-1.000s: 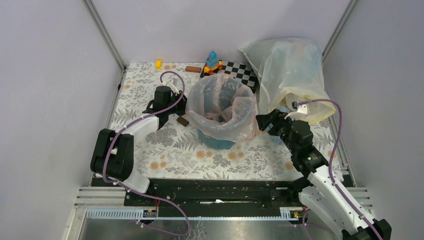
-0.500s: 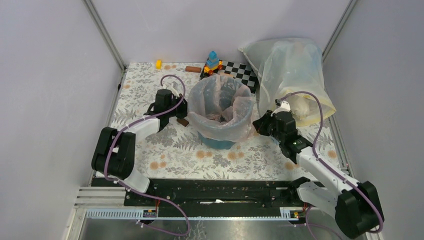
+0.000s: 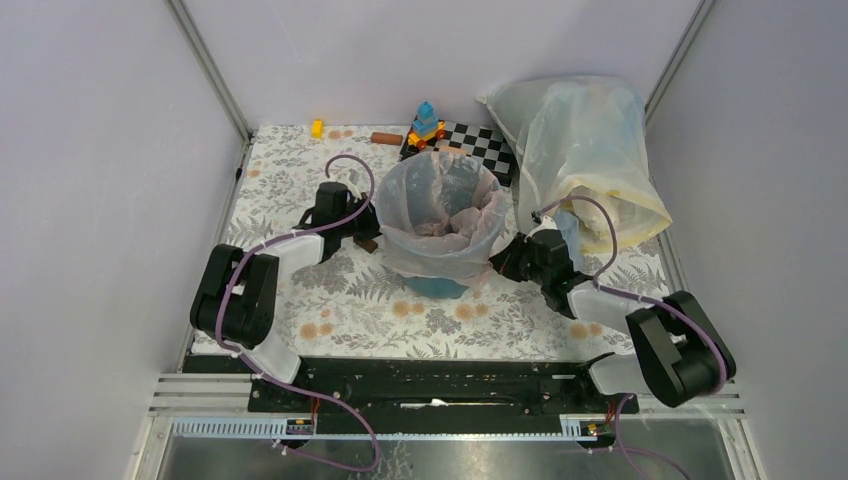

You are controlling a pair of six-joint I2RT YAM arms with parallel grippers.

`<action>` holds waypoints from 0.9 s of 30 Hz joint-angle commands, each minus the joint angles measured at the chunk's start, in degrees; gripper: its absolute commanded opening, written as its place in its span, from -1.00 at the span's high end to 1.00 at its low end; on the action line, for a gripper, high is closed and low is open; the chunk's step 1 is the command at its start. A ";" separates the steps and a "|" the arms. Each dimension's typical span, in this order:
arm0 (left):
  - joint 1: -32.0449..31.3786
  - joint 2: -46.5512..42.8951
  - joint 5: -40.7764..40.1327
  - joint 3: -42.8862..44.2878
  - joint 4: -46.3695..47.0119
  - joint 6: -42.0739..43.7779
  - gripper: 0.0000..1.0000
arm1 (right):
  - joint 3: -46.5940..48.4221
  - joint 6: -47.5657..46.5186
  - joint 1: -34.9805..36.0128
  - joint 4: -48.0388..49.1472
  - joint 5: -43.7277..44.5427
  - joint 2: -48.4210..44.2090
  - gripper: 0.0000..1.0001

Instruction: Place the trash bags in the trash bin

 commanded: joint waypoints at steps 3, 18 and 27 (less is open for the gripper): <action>-0.07 1.97 -0.31 0.61 2.74 0.81 0.98 | -0.07 1.30 -0.20 6.52 -4.02 4.23 0.97; -0.06 -2.93 -1.93 0.35 1.32 0.99 0.68 | 23.19 -18.01 -0.64 -39.28 20.35 -22.18 0.00; -0.04 -2.43 -1.13 0.24 2.04 0.72 0.87 | 53.15 -29.61 3.77 -58.98 4.77 -7.90 1.00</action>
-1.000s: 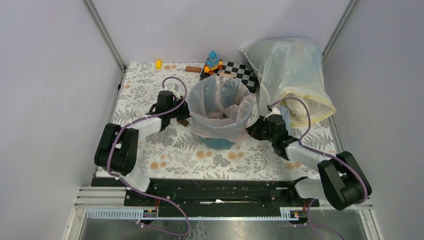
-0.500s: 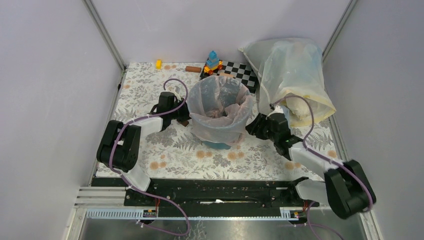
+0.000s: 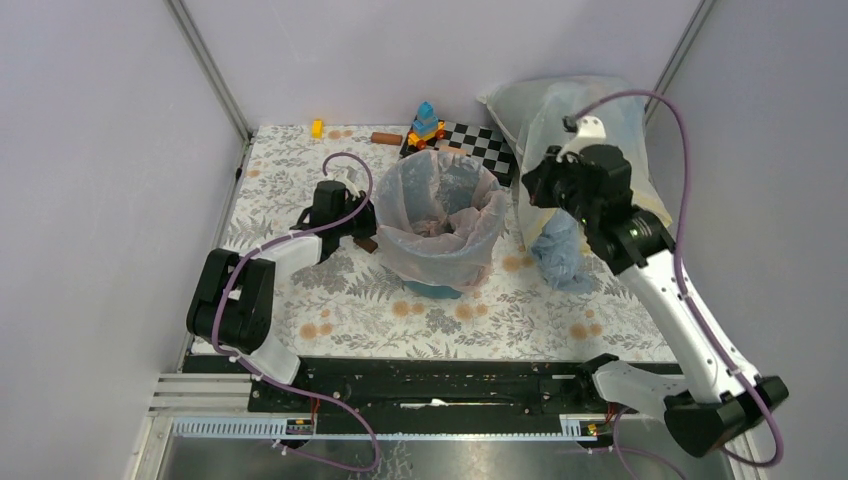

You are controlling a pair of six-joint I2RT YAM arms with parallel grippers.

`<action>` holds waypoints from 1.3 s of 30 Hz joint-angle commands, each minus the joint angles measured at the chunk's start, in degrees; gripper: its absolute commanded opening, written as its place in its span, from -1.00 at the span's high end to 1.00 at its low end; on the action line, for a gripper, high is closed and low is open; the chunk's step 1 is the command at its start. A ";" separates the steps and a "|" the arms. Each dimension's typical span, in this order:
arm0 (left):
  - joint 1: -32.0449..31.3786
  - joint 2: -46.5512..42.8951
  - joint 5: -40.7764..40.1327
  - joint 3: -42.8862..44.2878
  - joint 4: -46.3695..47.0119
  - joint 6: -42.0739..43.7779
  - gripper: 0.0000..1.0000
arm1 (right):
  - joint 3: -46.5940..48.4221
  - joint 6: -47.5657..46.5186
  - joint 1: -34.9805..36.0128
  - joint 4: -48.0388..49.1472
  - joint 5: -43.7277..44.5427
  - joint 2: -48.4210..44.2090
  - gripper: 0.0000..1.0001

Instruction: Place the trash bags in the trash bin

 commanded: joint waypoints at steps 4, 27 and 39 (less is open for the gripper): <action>-0.10 0.00 0.72 0.94 2.24 0.87 1.00 | 18.44 -11.74 11.17 -16.09 -7.41 17.10 1.00; -0.11 3.50 2.61 1.67 2.82 0.96 1.00 | 25.87 -23.00 21.99 -24.34 -3.56 43.20 1.00; -0.35 3.80 2.41 1.84 3.19 0.61 1.00 | 18.92 -22.73 22.01 -21.00 -4.81 46.41 1.00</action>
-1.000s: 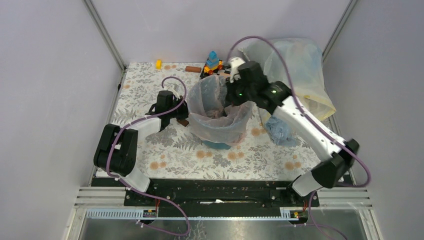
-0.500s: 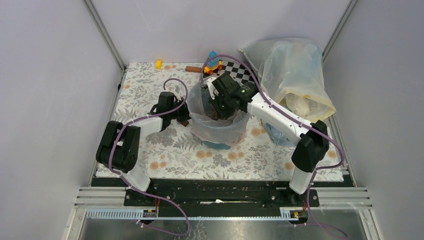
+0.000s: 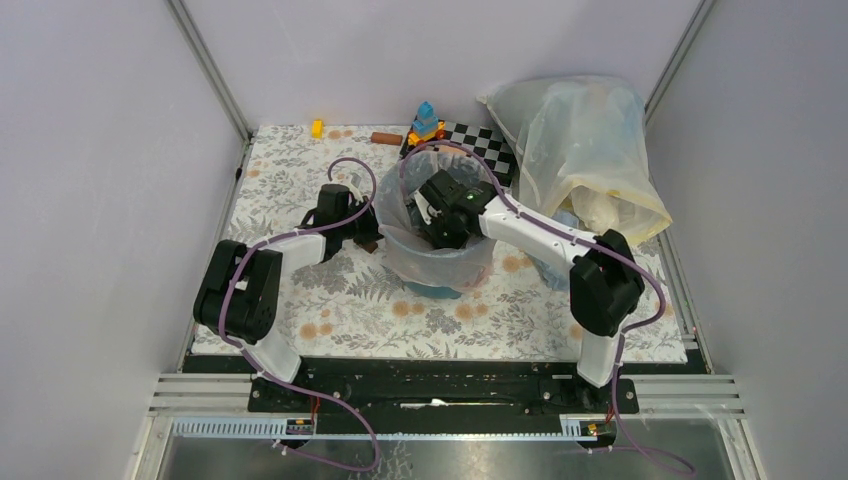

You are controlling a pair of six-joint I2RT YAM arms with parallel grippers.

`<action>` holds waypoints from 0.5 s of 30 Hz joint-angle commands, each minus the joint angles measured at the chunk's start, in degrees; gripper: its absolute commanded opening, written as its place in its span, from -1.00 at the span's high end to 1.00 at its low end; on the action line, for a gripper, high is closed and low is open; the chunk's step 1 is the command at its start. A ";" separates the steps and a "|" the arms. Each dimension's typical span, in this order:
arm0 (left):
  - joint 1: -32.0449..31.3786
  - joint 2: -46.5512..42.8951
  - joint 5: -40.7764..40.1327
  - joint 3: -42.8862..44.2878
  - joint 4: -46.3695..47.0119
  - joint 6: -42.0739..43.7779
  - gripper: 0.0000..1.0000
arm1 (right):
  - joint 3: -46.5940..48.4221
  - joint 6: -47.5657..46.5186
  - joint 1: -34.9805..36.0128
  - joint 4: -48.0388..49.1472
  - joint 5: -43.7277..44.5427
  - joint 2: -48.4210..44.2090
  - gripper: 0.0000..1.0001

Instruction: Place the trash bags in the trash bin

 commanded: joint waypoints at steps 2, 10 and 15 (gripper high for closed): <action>-0.41 0.26 0.61 1.91 2.97 0.39 1.00 | -1.19 -1.03 0.50 1.29 -0.24 2.59 1.00; -0.73 0.54 0.64 2.35 2.94 0.30 1.00 | -0.33 -1.52 0.49 0.43 -1.80 8.01 1.00; -0.88 0.34 0.69 2.35 2.97 0.34 1.00 | -0.47 -1.89 0.51 0.35 -3.23 10.49 1.00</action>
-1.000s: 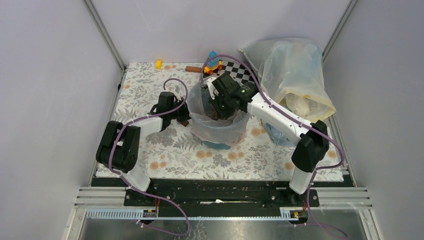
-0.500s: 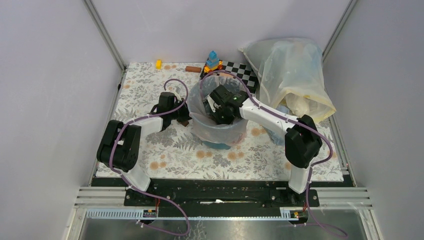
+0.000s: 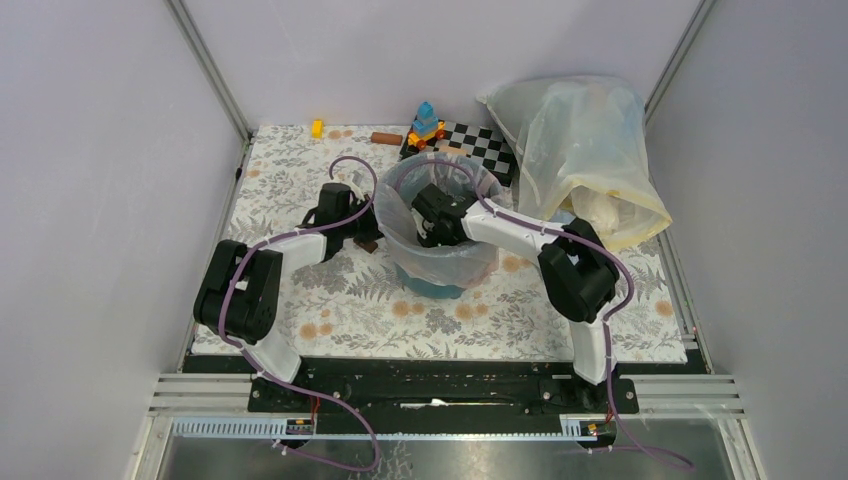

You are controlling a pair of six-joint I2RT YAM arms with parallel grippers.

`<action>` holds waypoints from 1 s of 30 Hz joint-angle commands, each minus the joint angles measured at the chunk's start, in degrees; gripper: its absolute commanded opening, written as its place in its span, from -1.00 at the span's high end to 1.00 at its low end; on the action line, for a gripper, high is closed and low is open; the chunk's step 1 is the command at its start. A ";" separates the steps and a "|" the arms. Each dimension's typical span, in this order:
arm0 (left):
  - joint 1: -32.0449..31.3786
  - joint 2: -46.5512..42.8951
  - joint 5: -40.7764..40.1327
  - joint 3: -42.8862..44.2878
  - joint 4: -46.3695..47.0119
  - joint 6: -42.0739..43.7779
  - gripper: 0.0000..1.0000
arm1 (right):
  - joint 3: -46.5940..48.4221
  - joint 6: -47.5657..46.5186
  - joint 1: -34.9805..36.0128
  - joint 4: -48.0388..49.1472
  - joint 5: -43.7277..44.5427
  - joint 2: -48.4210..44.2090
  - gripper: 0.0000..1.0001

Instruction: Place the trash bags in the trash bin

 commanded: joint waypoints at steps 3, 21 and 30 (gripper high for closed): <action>-0.47 0.36 0.66 2.06 2.75 0.33 1.00 | -0.18 -1.33 0.44 -0.90 -2.27 2.85 1.00; -0.77 -6.93 0.10 2.96 0.78 -1.14 0.94 | -3.84 -1.83 0.41 -1.34 -4.59 6.63 0.99; -0.80 -9.26 -0.65 3.67 -1.42 -0.57 0.85 | -5.73 -0.61 -0.07 1.17 -5.60 7.65 0.98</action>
